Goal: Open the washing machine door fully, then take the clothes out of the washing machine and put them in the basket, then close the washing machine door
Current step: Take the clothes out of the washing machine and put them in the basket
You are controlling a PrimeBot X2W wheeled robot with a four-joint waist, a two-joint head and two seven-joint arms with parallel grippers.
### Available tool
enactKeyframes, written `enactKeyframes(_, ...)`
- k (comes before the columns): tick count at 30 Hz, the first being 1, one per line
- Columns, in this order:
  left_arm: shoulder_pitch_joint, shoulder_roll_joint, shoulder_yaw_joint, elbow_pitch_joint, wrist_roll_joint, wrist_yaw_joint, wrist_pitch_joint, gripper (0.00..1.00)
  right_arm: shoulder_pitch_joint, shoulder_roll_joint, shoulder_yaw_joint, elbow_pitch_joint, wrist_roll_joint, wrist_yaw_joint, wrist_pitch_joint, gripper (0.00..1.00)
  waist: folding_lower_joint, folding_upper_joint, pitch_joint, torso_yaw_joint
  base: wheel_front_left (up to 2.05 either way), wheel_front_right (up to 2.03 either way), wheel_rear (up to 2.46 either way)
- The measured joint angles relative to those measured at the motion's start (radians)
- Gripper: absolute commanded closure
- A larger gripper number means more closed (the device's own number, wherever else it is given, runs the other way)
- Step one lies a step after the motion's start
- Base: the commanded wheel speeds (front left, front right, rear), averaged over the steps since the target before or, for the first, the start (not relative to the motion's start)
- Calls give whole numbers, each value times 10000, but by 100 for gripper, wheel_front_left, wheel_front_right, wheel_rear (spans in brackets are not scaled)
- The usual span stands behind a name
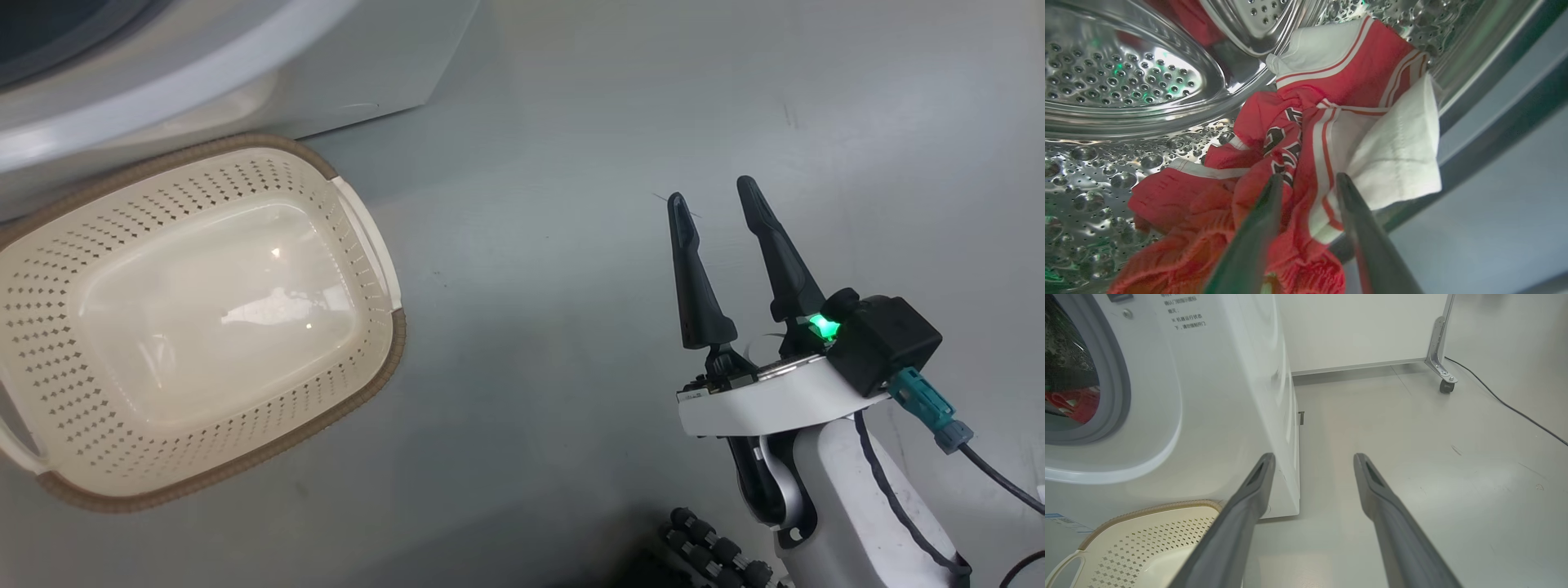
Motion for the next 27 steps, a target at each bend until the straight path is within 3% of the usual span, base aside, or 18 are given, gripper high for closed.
enactKeyframes(1,-64,4,-2,81,44,-2,-4,83,-27,4,15,12,0,0,0,0,0,0,12,-12,0,0,0)
enactKeyframes(2,-119,6,-10,146,84,-2,-6,100,-60,4,27,29,0,0,0,0,0,0,20,-23,0,0,0)
enactKeyframes(11,-223,-134,-50,696,176,-4,-418,100,-116,4,36,100,0,-92,0,0,0,0,17,-23,0,0,0)
enactKeyframes(27,-234,-1202,176,1241,79,320,-1893,100,-117,2,-485,261,-305,-169,0,0,-1,0,-193,628,0,0,0)
